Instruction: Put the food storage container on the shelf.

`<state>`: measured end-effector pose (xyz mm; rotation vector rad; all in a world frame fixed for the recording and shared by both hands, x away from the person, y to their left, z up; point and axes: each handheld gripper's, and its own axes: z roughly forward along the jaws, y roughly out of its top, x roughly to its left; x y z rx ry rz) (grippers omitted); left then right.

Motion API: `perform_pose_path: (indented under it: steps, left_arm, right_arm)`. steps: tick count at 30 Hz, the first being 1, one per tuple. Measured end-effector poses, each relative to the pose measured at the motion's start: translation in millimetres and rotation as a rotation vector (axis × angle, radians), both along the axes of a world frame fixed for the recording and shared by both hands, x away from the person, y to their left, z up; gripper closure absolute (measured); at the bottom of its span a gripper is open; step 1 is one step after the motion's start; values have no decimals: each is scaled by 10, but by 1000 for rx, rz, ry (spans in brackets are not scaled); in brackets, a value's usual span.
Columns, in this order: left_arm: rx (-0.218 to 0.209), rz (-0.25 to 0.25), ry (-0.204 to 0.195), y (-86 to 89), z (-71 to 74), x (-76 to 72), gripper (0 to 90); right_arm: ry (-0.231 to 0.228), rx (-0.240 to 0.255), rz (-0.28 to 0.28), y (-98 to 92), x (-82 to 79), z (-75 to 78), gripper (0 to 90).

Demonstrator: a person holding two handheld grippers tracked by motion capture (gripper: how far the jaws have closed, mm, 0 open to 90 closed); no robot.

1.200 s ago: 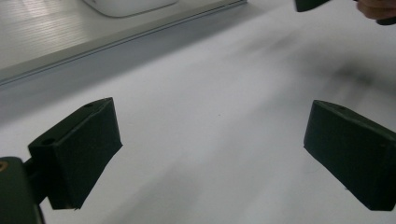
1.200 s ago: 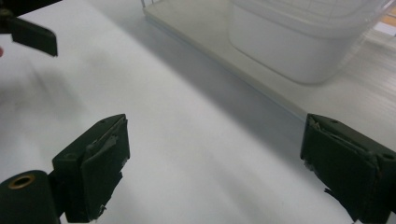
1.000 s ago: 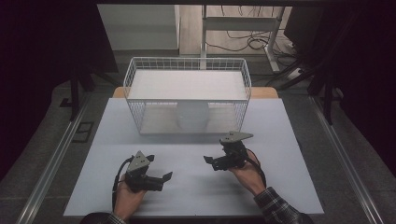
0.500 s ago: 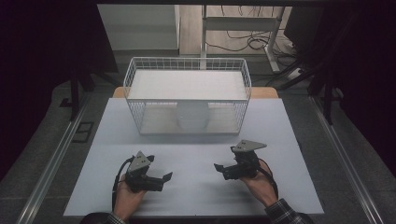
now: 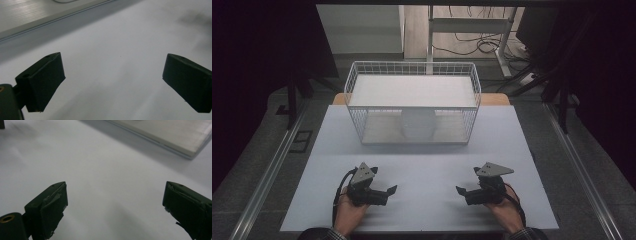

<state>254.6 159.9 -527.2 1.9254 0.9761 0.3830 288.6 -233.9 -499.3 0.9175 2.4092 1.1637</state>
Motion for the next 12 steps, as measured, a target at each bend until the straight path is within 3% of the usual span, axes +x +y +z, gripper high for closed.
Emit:
perform_pose_path:
  steps: [6,12]
  left_arm:
    - [4,-2,4,-8,-8,4,33]
    - [6,-3,6,-15,-9,12,33]
  right_arm:
    - [64,1,-3,-73,-35,-96,49]
    - [67,1,-6,-82,-24,-103,49]
